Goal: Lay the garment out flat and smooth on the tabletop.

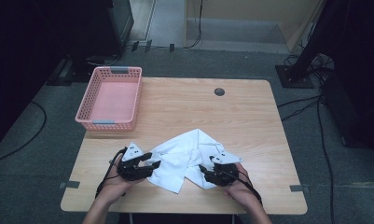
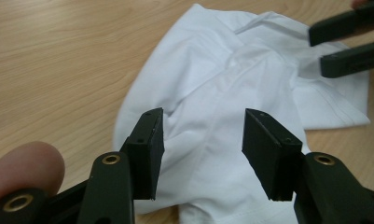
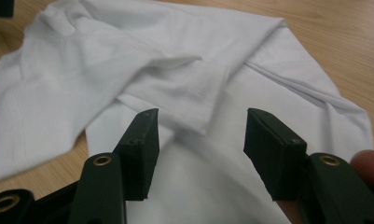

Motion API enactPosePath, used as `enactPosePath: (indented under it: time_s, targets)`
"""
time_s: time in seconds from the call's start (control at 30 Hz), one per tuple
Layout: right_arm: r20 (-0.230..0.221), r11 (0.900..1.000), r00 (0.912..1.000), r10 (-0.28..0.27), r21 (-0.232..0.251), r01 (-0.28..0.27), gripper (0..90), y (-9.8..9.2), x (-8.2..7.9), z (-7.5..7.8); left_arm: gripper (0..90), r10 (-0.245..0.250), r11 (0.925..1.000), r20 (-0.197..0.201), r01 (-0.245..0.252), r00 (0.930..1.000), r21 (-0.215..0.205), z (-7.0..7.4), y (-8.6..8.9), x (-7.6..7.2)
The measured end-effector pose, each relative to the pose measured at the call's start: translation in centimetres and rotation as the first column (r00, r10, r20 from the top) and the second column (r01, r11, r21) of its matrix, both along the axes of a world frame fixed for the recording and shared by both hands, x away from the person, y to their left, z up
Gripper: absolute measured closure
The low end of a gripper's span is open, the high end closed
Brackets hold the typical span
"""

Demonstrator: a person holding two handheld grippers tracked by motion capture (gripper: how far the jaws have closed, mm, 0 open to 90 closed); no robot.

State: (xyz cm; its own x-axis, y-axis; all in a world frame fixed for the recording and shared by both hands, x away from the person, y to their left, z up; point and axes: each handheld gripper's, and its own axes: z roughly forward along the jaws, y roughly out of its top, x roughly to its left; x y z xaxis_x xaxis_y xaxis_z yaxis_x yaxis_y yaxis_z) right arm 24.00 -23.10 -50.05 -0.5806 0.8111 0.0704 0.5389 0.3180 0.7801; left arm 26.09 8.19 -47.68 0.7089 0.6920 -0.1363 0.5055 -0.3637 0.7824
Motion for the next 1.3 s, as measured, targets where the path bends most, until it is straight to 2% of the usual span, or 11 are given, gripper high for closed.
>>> enactPosePath:
  time_s: [0.3,0.43,0.47,0.57,0.67,0.77,0.87,0.9,1.0,1.07,1.3]
  targets:
    - [-0.079,0.997,0.9938,-0.078,-0.005,0.078,55.0,2.3,2.3,-0.3,48.8,0.019,0.9998,-0.016,-0.019,0.9997,0.011,-0.4,0.0,0.1]
    - [-0.103,0.995,0.9913,-0.083,0.046,0.088,88.6,2.5,2.2,0.1,48.6,-0.011,0.9993,-0.036,0.009,0.9993,-0.035,-0.6,-1.1,-0.3]
    - [-0.094,0.996,0.9935,-0.064,0.057,0.07,90.0,2.6,1.9,0.4,47.4,-0.008,0.9992,-0.034,0.006,0.9994,-0.04,-0.7,-1.7,-0.4]
    - [-0.055,0.998,0.9985,0.008,0.064,-0.005,90.0,3.0,0.9,1.3,40.6,0.002,0.9999,-0.026,-0.002,0.9997,-0.017,-1.3,-3.9,-1.0]
    - [-0.035,0.998,0.9994,0.003,0.058,-0.001,88.3,3.0,0.6,1.7,38.1,0.01,0.9999,-0.006,-0.01,0.9999,0.012,-1.7,-5.3,-1.6]
    - [-0.016,0.997,0.998,-0.062,0.053,0.062,75.0,2.0,0.9,1.4,37.9,0.015,0.9971,0.035,-0.018,0.9993,0.074,-2.3,-7.4,-2.8]
    - [-0.023,0.994,0.9941,-0.106,0.037,0.107,70.7,1.3,1.4,0.8,38.5,0.019,0.9959,0.037,-0.023,0.9991,0.088,-2.5,-8.3,-3.3]
    - [-0.038,0.99,0.9895,-0.14,0.027,0.141,63.3,0.7,1.7,0.0,39.2,0.028,0.9913,0.052,-0.034,0.9983,0.127,-2.9,-9.1,-3.7]
    - [-0.048,0.985,0.9843,-0.17,0.013,0.17,59.8,0.4,2.0,-0.8,42.6,0.036,0.9873,0.053,-0.043,0.998,0.153,-3.4,-9.7,-3.9]
    - [-0.054,0.982,0.9805,-0.189,0.006,0.189,57.8,0.2,2.1,-1.4,48.8,0.044,0.9827,0.061,-0.054,0.9972,0.177,-3.9,-9.9,-4.0]
    - [-0.011,0.985,0.9852,-0.171,-0.039,0.17,51.0,0.0,2.1,-2.2,78.3,0.032,0.9887,0.013,-0.034,0.9994,0.146,-3.6,-8.6,-3.3]
